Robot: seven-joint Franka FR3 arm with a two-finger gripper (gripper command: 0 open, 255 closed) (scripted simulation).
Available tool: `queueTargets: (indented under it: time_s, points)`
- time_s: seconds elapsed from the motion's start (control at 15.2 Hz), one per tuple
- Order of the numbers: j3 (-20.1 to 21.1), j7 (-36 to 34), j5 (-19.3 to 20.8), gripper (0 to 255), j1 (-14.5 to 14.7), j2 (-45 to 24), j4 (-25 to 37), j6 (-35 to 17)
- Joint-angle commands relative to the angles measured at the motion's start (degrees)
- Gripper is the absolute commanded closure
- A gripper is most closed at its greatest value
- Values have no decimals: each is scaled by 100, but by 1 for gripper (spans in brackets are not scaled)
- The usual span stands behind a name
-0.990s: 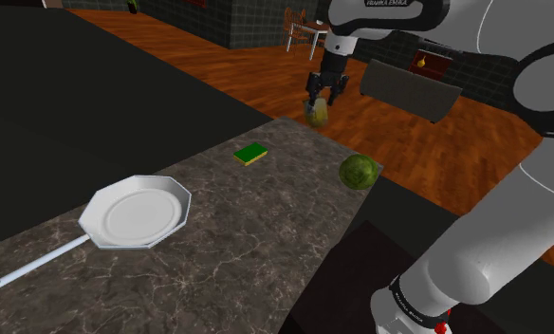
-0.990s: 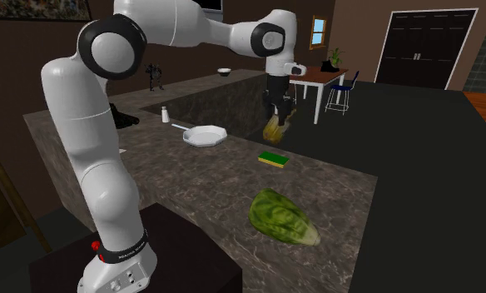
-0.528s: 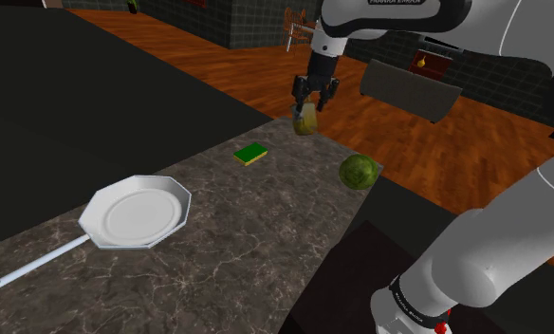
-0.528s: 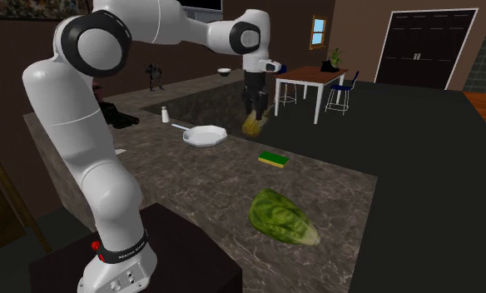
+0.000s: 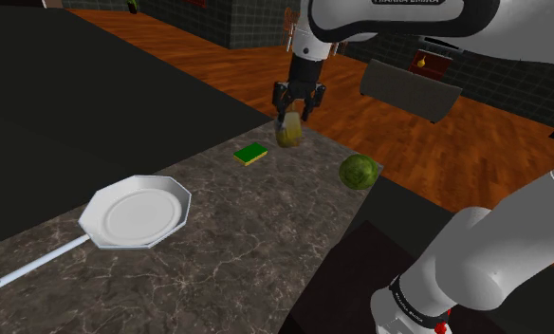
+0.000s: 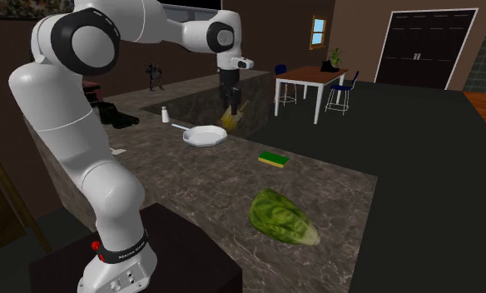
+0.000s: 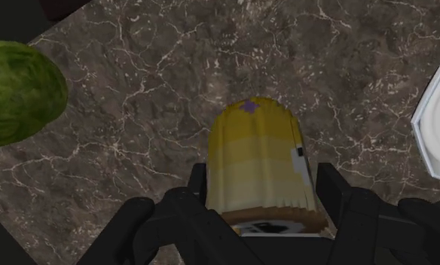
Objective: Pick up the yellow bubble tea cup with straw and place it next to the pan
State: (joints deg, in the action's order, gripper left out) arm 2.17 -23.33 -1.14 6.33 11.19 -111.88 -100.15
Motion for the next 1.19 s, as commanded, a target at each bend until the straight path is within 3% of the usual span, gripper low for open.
queueTargets:
  time_s: [0.0, 0.59, 1.12]
  points:
    - [168, -283, -40, 255, 118, 59, -76, -26]
    - [938, -1528, -198, 255, 635, 8, 11, -25]
    - [1626, -2687, -188, 255, 1092, -451, 531, 7]
